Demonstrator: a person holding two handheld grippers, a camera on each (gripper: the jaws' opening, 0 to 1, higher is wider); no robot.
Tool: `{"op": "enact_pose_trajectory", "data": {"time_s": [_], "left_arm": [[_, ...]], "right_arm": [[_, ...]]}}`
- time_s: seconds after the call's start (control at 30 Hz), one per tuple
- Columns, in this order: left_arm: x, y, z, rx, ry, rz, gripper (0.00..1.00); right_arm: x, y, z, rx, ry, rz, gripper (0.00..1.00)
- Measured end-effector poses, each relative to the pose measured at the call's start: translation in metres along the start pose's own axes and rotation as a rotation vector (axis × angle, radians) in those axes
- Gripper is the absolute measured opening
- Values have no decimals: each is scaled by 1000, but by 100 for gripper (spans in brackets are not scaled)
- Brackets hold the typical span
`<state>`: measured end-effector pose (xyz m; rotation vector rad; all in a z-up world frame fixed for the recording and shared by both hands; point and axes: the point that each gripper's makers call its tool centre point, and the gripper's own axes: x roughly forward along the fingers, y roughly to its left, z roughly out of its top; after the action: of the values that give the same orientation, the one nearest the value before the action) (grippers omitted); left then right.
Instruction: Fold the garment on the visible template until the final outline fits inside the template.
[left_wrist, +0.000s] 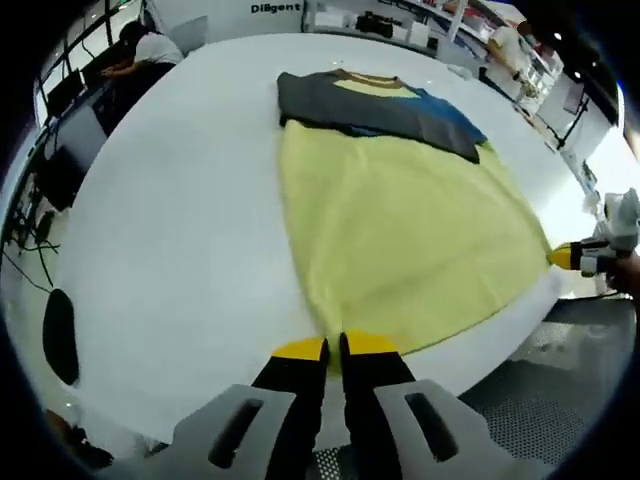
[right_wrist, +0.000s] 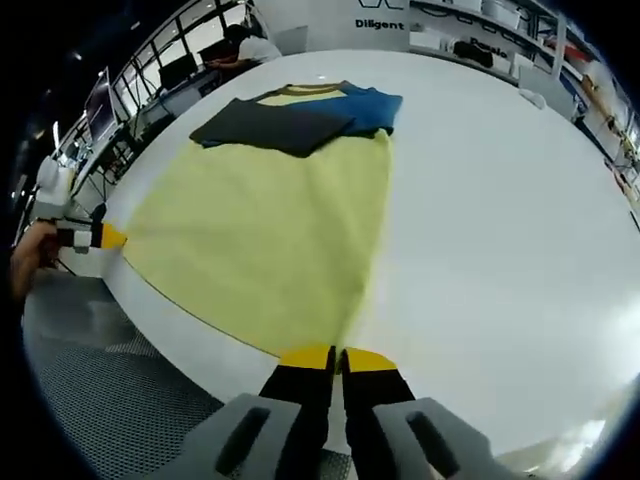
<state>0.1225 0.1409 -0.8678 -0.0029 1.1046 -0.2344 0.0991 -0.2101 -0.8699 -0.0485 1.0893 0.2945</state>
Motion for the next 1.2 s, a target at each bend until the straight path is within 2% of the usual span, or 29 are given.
{"op": "enact_pose_trajectory", "data": {"time_s": [0.1,0.4,0.53,0.7,0.97,1.2], "left_arm": [[-2,-1,-3,60,27,3,10],[-4,-1,-8,87,51,-2,10],[-8,-5,-16,122,86,-30,10],[-13,-10,-30,137,131,-65,10],[-17,-10,-39,165,167,-70,10],[-19,-13,-45,160,177,-90,10]], "right_arm": [[-1,1,-3,-5,20,8,0],[-4,4,-10,-8,58,25,0],[-13,4,-12,32,87,43,0],[-21,7,-23,32,151,62,0],[-21,13,-37,-2,221,68,0],[-23,12,-43,-6,245,63,0]]}}
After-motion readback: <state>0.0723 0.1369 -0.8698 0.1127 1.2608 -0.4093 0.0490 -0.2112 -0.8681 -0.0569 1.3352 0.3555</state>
